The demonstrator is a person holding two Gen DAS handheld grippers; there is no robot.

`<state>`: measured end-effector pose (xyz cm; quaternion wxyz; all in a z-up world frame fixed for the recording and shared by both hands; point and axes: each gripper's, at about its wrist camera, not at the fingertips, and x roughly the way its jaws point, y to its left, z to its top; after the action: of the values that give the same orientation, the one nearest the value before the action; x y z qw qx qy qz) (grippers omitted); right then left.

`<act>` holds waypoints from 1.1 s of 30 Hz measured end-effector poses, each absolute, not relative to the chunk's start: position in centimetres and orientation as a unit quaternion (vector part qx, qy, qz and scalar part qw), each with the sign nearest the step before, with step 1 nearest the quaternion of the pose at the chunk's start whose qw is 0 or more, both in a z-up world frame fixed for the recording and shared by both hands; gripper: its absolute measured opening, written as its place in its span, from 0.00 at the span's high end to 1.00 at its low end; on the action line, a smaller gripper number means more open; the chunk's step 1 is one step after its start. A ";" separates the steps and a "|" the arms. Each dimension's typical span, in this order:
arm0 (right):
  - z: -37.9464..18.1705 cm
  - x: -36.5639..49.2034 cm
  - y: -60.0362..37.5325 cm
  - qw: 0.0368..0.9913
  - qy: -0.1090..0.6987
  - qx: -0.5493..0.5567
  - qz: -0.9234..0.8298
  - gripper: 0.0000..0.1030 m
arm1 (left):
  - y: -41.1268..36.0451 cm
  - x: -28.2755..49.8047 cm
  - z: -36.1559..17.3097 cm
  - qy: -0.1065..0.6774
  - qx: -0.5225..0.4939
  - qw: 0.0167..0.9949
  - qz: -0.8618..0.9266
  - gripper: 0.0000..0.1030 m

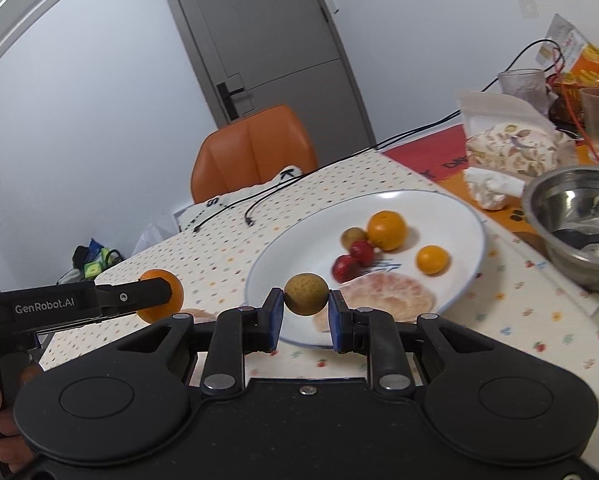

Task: Organize fruits
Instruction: 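Carry the large orange and brown fruit onto the white plate and release both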

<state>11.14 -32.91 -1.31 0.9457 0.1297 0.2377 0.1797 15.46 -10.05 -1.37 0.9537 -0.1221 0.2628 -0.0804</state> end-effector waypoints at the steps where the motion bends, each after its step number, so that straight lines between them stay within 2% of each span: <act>1: -1.3 11.2 -33.1 0.946 0.237 0.130 0.177 0.78 | -10.3 15.6 -1.3 0.263 -0.122 0.954 -0.082 0.64; 33: -1.3 14.9 -37.0 0.954 0.231 0.131 0.139 0.78 | -15.2 21.4 -2.1 0.282 -0.096 0.950 -0.094 0.64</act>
<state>14.93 -37.00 -1.31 0.9539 0.1314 0.2312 0.1392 21.37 -15.21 -2.07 0.9500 -0.0961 0.2821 -0.0937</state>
